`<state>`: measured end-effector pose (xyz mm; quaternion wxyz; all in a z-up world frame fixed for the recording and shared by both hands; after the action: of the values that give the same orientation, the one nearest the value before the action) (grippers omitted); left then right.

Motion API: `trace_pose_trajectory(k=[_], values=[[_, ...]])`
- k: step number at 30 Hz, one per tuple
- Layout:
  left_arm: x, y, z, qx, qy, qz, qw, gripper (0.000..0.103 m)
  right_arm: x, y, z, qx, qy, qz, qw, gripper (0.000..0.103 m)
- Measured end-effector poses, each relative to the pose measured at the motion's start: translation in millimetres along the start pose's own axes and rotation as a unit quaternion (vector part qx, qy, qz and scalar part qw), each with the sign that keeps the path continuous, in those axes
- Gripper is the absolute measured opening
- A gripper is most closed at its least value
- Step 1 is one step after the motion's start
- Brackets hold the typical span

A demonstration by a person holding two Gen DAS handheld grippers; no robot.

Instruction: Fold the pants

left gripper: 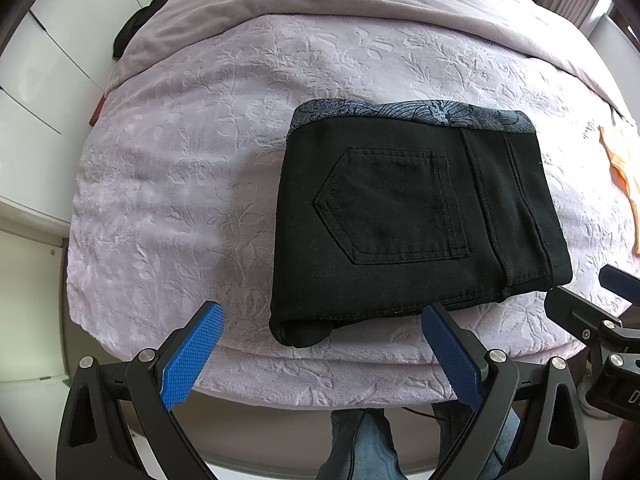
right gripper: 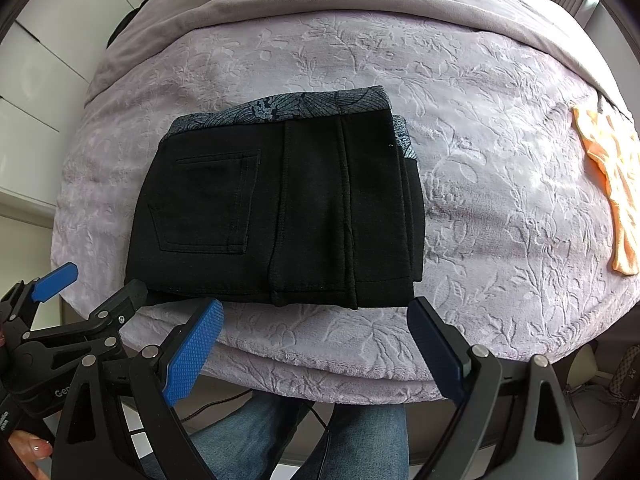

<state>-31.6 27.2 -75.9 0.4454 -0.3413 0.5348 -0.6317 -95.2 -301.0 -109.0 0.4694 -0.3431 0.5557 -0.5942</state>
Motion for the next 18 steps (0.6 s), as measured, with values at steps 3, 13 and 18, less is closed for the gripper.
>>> trace_pose_trajectory(k=[3,13,18], values=[[0.0,0.5,0.0,0.001,0.003,0.001,1.0,0.1,-0.5,-0.3,0.5,0.0,-0.001,-0.001,1.0,0.095],[0.5,1.5,1.1,0.002,0.007,-0.002,1.0,0.1,-1.8,-0.5,0.3,0.001,-0.002,-0.004,1.0,0.095],[0.4,1.6,1.4,0.002,0.007,-0.001,1.0,0.1,-2.2,-0.2,1.5,0.0,-0.003,-0.003,1.0,0.095]])
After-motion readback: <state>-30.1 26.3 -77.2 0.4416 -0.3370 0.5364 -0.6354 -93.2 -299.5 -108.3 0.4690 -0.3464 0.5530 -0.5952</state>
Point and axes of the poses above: each gripper's, at about its wrist camera, not at the fingertips, and y roughly the way its jaws point, x to its right, z to its top, the point moved 4 cm from there along y, roughly the way its jaws point, and after that the axes turned 1 degree about -y, right-handed, at the moved point
